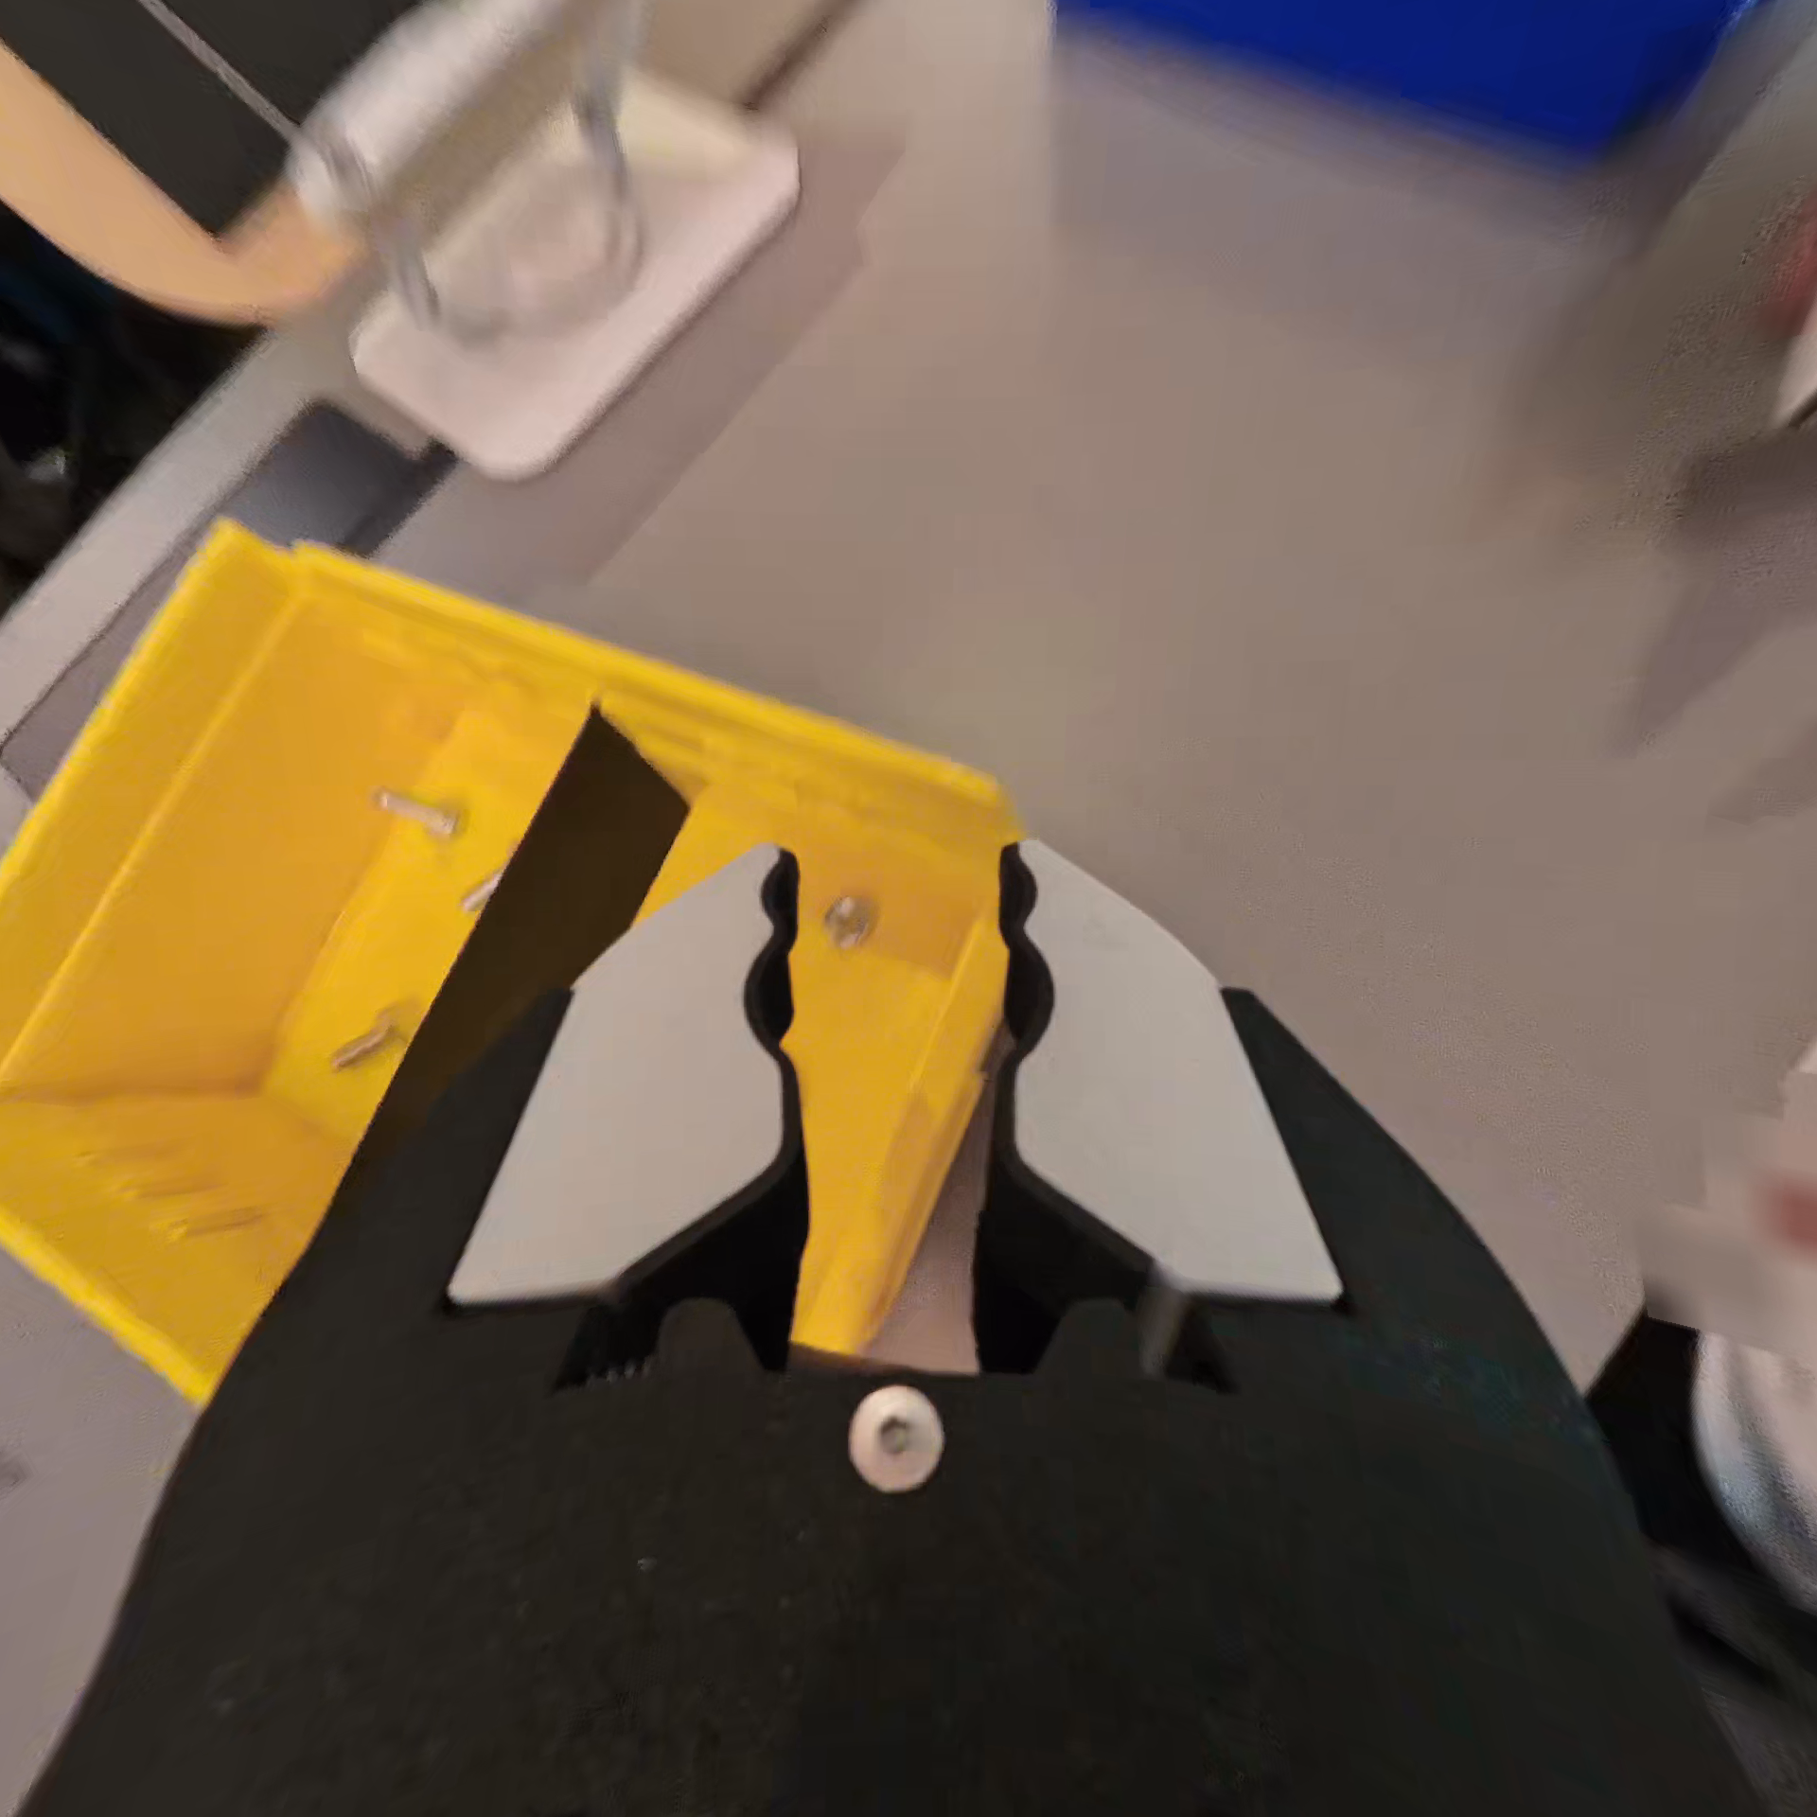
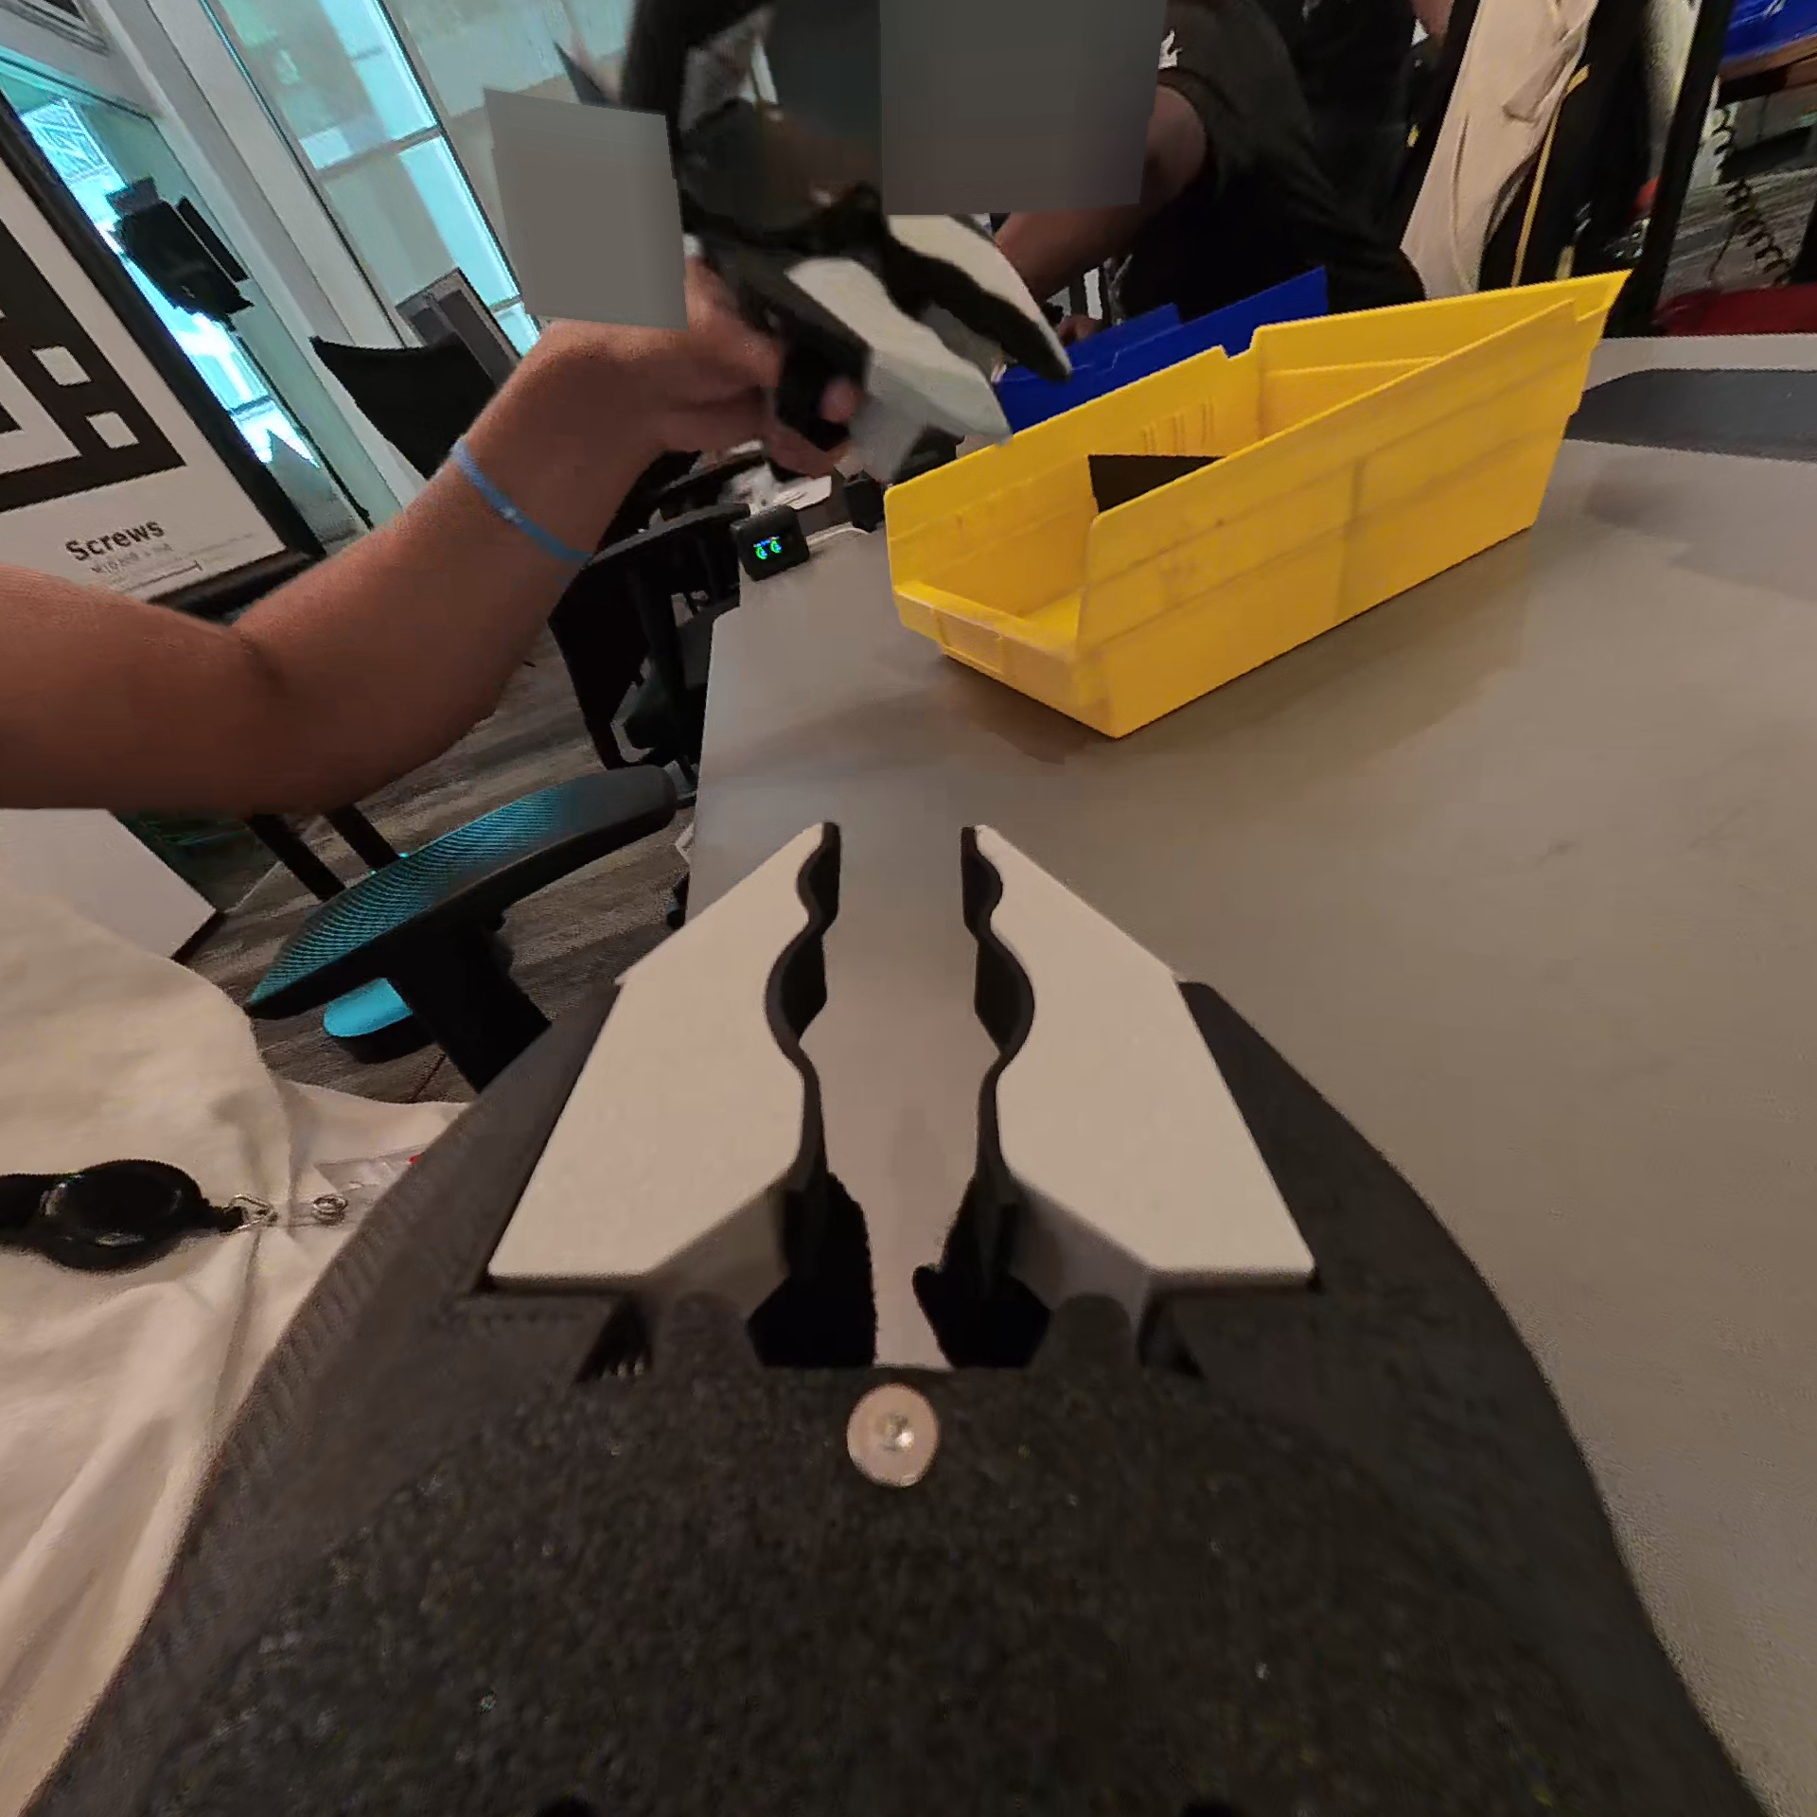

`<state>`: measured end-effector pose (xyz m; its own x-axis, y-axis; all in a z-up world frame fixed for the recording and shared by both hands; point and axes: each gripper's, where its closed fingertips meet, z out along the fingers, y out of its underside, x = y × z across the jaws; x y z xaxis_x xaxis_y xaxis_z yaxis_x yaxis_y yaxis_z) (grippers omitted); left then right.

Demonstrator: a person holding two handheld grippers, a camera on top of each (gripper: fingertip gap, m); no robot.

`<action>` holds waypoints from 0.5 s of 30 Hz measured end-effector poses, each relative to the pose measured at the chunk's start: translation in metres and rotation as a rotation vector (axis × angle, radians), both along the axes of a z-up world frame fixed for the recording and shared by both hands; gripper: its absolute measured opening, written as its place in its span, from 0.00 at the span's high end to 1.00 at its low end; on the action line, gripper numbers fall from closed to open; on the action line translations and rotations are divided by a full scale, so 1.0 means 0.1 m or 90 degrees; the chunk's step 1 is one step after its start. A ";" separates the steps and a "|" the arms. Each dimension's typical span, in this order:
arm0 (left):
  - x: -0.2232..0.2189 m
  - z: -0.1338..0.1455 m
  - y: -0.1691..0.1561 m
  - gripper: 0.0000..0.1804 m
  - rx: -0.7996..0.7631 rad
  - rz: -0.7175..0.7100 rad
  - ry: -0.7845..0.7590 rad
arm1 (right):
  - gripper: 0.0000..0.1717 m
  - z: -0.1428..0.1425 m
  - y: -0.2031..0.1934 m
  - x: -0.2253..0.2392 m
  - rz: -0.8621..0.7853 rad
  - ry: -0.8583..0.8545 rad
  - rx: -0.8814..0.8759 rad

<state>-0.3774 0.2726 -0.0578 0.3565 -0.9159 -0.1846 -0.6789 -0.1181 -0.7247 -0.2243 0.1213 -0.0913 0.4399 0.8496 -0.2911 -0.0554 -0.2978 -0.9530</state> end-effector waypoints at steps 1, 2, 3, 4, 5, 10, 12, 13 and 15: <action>-0.07 -0.14 0.09 0.78 -0.006 -0.001 0.059 | 0.86 0.00 0.00 0.00 0.001 -0.001 0.000; -0.12 -0.28 0.16 0.78 -0.016 -0.006 0.103 | 0.86 -0.01 0.00 0.00 0.000 -0.005 0.001; -0.13 -0.41 0.20 0.77 -0.036 -0.019 0.131 | 0.86 -0.02 0.00 0.00 -0.002 -0.010 0.003; -0.13 -0.53 0.23 0.77 -0.059 -0.037 0.148 | 0.86 -0.02 0.01 0.01 -0.005 -0.011 0.004; -0.12 -0.64 0.25 0.78 -0.078 -0.055 0.163 | 0.86 -0.03 0.02 0.02 -0.007 -0.011 0.004; -0.07 -1.03 0.43 0.79 -0.107 -0.139 0.218 | 0.87 -0.03 0.08 0.06 -0.010 0.011 -0.018; -0.05 -1.13 0.47 0.80 -0.125 -0.160 0.228 | 0.87 -0.02 0.10 0.08 -0.010 0.026 -0.032; -0.04 -1.17 0.48 0.81 -0.133 -0.169 0.236 | 0.86 -0.01 0.10 0.09 -0.010 0.032 -0.036; -0.04 -1.27 0.50 0.82 -0.143 -0.185 0.256 | 0.87 -0.01 0.12 0.11 -0.014 0.042 -0.043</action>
<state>-0.3814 0.3228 -0.1846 0.0246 -0.9988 -0.0424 -0.9251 -0.0067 -0.3797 -0.2132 0.1334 -0.0920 0.4363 0.8174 -0.3761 -0.1252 -0.3588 -0.9250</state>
